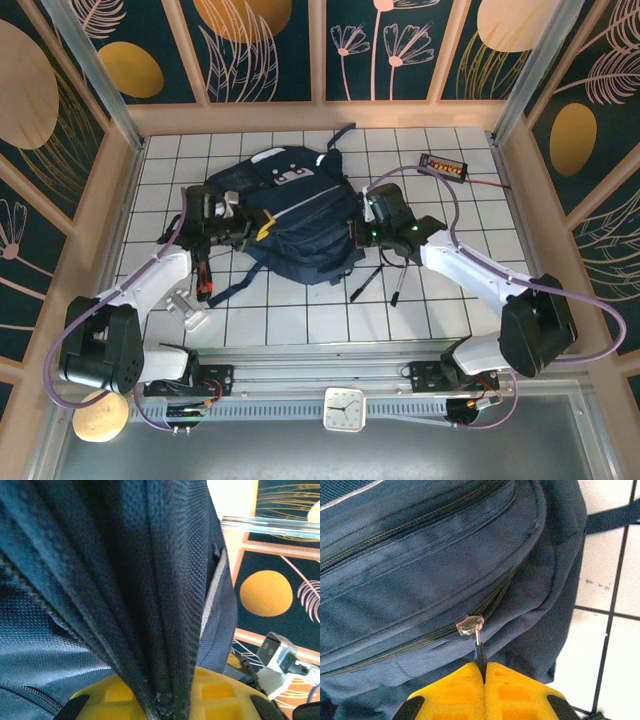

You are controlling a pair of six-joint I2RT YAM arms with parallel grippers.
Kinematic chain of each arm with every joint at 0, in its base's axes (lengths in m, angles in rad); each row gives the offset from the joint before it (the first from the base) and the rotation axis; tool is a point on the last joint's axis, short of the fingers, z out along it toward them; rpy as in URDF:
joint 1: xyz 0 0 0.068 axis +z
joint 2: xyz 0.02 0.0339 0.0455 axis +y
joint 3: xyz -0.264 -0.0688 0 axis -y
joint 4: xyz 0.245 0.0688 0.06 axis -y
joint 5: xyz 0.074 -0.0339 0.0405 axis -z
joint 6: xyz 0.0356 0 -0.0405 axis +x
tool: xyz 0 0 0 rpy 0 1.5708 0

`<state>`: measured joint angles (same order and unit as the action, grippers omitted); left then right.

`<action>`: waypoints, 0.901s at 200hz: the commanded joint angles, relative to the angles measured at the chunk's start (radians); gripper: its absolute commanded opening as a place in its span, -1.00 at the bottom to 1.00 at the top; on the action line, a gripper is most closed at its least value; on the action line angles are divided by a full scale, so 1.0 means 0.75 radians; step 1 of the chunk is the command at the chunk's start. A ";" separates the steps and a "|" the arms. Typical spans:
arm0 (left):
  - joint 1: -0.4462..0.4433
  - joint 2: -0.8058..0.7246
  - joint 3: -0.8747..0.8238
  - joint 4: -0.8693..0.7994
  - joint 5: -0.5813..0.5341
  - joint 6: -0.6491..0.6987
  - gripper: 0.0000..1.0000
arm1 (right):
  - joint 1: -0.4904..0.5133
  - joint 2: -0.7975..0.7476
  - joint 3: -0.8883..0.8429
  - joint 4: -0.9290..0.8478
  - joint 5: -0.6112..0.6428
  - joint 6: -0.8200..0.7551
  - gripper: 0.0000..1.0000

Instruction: Pack books, pencil case, and school supplies into a backpack

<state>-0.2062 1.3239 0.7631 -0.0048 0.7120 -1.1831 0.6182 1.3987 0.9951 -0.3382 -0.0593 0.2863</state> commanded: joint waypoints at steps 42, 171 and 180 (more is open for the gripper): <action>0.117 0.040 0.051 0.054 0.022 0.150 -0.86 | -0.029 0.101 0.144 -0.123 -0.050 -0.074 -1.00; 0.343 0.259 0.377 -0.320 -0.017 0.627 -0.37 | 0.057 0.124 0.255 -0.152 -0.021 -0.024 -1.00; 0.344 0.249 0.373 -0.311 -0.016 0.628 -0.32 | 0.079 0.149 0.269 -0.131 -0.039 -0.002 -1.00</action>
<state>0.0097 1.5139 0.9924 -0.2733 0.7731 -0.7692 0.6594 1.4803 1.1576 -0.3862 -0.1097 0.2451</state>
